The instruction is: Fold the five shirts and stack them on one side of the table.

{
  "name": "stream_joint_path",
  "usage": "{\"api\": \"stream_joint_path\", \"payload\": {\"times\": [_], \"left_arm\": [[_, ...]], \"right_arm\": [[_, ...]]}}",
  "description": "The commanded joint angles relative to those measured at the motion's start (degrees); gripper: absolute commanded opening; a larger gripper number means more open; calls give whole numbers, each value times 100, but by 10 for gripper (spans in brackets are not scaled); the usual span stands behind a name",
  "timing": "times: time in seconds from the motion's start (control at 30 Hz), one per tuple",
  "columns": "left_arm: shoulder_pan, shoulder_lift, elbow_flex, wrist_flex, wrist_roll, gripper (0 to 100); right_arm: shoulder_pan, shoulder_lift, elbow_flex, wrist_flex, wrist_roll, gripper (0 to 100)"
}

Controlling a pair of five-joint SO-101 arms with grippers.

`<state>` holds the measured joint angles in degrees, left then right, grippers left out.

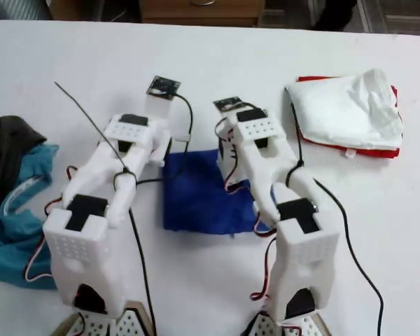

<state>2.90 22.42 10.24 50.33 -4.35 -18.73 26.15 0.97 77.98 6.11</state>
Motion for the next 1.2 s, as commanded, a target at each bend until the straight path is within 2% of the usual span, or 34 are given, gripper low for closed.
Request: {"api": "stream_joint_path", "payload": {"times": [0.0,0.07,0.13,0.27,0.3,0.37,0.43,0.57,0.67,0.93,1.07,1.17], "left_arm": [[-18,-70,-66,-88,26,27],[-18,-70,-66,-88,26,27],[-26,-70,-66,-88,26,27],[-35,-70,-66,-88,26,27],[-35,-70,-66,-88,26,27],[-35,-70,-66,-88,26,27],[-35,-70,-66,-88,26,27],[-44,-70,-66,-88,26,27],[-44,-70,-66,-88,26,27],[-44,-70,-92,-79,26,27],[-53,-62,-110,-79,26,27],[-53,-62,-110,-79,26,27]], "right_arm": [[-233,268,-105,-119,-53,397],[-347,435,-105,-84,-53,396],[-435,576,-105,4,0,348],[-523,804,-466,163,-18,49],[-505,848,-580,215,-18,1],[-488,910,-835,409,-9,52],[-470,936,-1064,585,0,16],[-409,813,-1433,866,53,19],[-189,549,-1732,1068,448,19],[989,-426,-2927,1842,1864,19],[1684,-541,-3771,2009,2215,19],[1938,-541,-4264,2176,2576,19]]}}
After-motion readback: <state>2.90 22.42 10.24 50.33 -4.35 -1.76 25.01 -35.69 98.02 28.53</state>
